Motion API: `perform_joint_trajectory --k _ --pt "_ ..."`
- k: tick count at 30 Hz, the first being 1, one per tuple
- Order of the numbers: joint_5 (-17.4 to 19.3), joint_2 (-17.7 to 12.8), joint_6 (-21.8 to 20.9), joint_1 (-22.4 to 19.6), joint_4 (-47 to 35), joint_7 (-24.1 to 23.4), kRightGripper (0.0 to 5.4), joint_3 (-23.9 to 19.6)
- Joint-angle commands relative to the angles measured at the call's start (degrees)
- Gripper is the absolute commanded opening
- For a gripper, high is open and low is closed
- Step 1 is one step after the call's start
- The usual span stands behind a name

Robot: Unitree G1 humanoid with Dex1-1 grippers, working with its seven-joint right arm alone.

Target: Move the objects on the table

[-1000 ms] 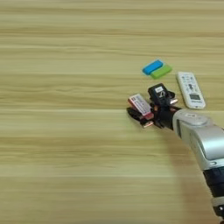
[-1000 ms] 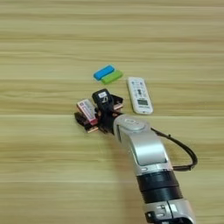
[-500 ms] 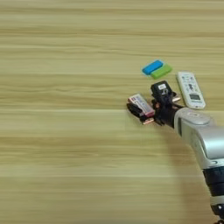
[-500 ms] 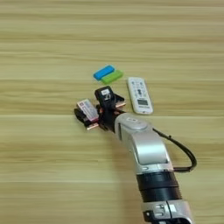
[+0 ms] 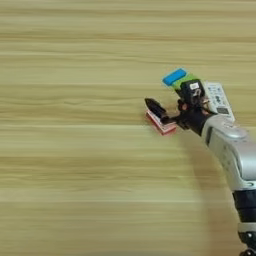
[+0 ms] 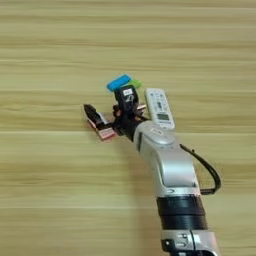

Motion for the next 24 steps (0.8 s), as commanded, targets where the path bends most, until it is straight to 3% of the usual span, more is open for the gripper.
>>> perform_joint_trajectory --k 1,15,24 --pt "0.8 -0.3 -4.1 -5.0 -2.1 -2.3 5.38 -2.2" --pt "-1.1 -0.9 -9.7 -7.5 2.6 -9.6 5.38 -5.4" --pt "-2.5 -1.9 -9.2 -8.9 6.7 -13.2 5.38 -6.4"
